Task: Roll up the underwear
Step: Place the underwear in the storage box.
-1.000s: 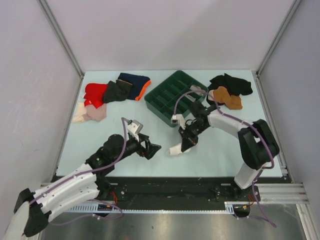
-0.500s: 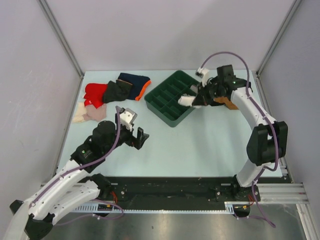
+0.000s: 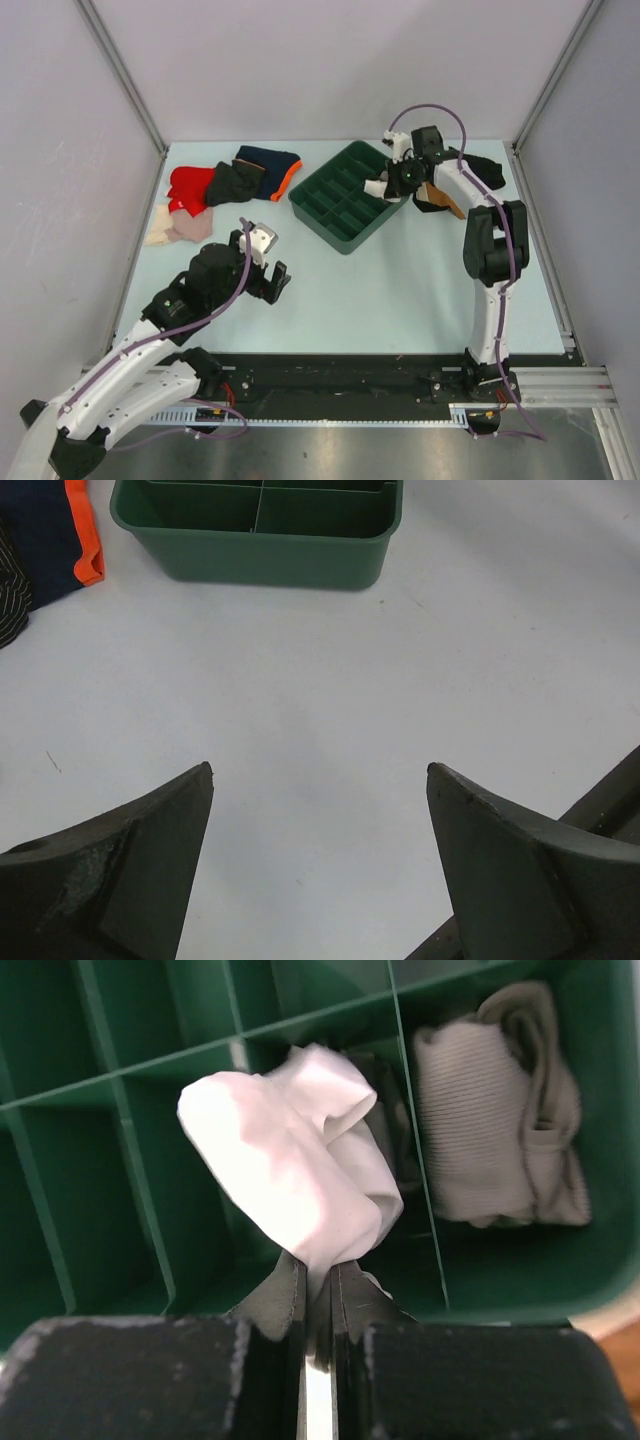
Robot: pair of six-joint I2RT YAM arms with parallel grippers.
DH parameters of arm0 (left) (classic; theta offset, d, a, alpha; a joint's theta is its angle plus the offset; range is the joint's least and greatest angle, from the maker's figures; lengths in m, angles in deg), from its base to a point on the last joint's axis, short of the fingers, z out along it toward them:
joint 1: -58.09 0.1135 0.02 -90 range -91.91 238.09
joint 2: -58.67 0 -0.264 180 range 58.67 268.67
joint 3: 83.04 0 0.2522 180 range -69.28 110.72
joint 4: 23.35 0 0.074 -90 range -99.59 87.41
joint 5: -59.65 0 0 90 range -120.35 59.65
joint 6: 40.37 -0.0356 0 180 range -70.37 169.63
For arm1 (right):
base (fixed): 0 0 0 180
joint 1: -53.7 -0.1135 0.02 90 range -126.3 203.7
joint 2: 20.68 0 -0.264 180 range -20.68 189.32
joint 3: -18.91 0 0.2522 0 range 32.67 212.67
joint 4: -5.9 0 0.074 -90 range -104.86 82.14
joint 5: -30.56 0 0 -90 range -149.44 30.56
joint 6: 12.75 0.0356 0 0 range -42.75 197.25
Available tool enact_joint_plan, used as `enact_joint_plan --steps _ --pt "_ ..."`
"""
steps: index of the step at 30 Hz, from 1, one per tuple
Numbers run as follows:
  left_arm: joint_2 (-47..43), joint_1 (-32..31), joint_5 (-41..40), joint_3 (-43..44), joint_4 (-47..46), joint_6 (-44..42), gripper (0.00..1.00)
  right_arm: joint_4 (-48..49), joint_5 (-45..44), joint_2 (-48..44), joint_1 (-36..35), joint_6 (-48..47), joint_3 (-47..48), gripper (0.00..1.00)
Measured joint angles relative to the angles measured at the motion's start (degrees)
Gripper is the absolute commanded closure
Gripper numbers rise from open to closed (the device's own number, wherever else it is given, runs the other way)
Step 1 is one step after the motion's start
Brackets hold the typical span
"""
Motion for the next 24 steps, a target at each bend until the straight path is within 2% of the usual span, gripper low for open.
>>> enact_joint_plan --steps 12,24 --pt "-0.2 0.0 0.0 0.0 0.1 -0.4 0.09 1.2 -7.5 4.9 -2.8 0.0 3.0 1.00" --pt "-0.2 0.0 0.0 0.0 0.4 -0.4 0.09 1.4 -4.3 1.6 0.9 2.3 3.0 1.00"
